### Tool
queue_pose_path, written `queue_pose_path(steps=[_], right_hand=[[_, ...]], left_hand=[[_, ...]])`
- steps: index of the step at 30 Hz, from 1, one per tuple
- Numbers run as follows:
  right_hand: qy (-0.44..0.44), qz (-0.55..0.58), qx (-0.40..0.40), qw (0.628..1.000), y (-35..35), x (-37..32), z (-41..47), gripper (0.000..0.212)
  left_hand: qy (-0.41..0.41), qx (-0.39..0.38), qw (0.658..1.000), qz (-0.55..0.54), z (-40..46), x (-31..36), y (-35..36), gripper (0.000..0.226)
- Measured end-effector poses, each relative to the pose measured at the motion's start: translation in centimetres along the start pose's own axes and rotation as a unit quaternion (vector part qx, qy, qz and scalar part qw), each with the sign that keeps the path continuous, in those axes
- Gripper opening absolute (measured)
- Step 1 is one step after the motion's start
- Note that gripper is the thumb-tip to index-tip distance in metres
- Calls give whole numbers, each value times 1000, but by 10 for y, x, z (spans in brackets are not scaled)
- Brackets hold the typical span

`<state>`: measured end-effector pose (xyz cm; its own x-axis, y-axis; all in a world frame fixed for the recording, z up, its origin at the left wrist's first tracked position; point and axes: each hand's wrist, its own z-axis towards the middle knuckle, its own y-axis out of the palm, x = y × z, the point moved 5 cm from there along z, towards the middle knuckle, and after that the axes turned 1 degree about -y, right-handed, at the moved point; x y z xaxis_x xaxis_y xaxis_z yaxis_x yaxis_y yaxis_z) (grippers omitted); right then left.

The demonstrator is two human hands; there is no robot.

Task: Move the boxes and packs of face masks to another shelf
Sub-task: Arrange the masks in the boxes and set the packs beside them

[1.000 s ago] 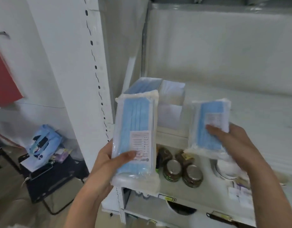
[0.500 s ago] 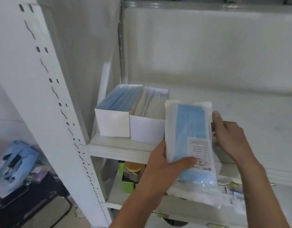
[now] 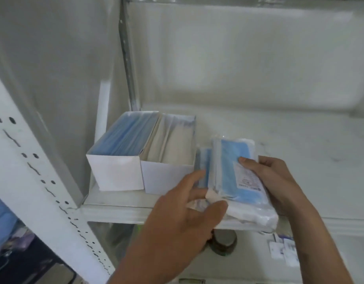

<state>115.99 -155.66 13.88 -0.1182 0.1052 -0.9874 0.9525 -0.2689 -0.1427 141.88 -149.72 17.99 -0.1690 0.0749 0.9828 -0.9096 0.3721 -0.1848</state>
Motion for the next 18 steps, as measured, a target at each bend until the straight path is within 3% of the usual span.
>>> queue_pose_path(steps=[3, 6, 9, 12, 15, 18], right_hand=[[-31, -162, 73, 984, 10, -8, 8, 44], [-46, -265, 131, 954, 14, -20, 5, 48], [-50, -293, 148, 943, 10, -25, -15, 82], [-147, -318, 78, 934, 26, -25, -46, 91], [-226, -403, -55, 885, 64, -7, -68, 99], [-236, -401, -61, 883, 69, -4, -63, 92]], left_hand=[[126, 54, 985, 100, -10, 35, -46, 40], [236, 168, 938, 188, -5, 55, -77, 20], [283, 209, 867, 353, 10, 54, -78, 21], [306, 155, 828, 444, 24, 34, -67, 20], [333, 142, 813, 457, 31, 18, -68, 18], [372, 147, 794, 457, 31, 11, -72, 20]])
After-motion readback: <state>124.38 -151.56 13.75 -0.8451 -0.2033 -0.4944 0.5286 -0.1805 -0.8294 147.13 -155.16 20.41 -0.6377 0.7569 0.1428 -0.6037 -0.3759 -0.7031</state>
